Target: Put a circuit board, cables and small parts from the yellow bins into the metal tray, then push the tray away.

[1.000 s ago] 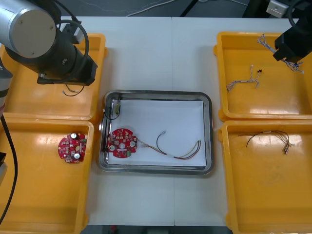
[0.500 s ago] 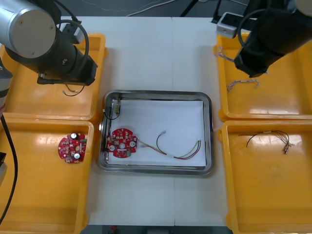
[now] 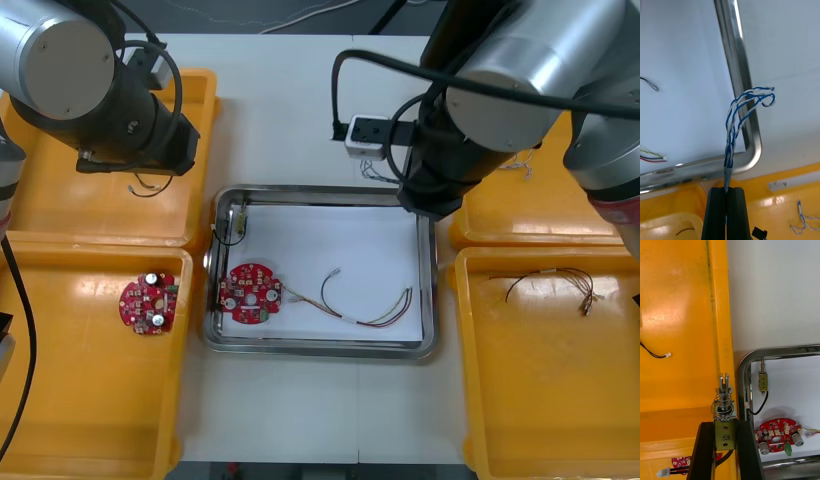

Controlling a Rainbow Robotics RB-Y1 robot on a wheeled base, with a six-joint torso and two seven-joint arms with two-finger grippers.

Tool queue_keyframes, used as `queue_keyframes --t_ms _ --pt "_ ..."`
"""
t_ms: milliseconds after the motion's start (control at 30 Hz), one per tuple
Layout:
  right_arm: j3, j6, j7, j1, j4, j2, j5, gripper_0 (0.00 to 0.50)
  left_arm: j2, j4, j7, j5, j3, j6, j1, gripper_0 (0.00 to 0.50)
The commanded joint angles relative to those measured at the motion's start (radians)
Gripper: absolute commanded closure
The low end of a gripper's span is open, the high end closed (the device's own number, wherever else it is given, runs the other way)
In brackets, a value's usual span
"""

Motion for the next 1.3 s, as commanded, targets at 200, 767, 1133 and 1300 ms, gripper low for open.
queue_keyframes --t_ms 200,767,1133,1300 --pt "0.195 -0.176 0.039 0.041 -0.03 0.035 0.063 0.493 0.024 -0.037 -0.001 -0.018 0.019 0.006 0.009 0.5" --pt "0.283 -0.377 0.198 0.038 0.242 0.075 0.023 0.486 0.024 -0.037 -0.001 -0.026 0.019 0.006 0.009 0.5" --pt "0.295 -0.389 0.204 0.037 0.273 0.082 0.022 0.0 0.024 -0.037 -0.001 -0.026 0.019 0.006 0.011 0.5" --pt "0.289 -0.387 0.192 0.038 0.268 0.082 0.029 0.0 0.026 -0.037 -0.001 -0.026 0.019 0.006 0.011 0.5"
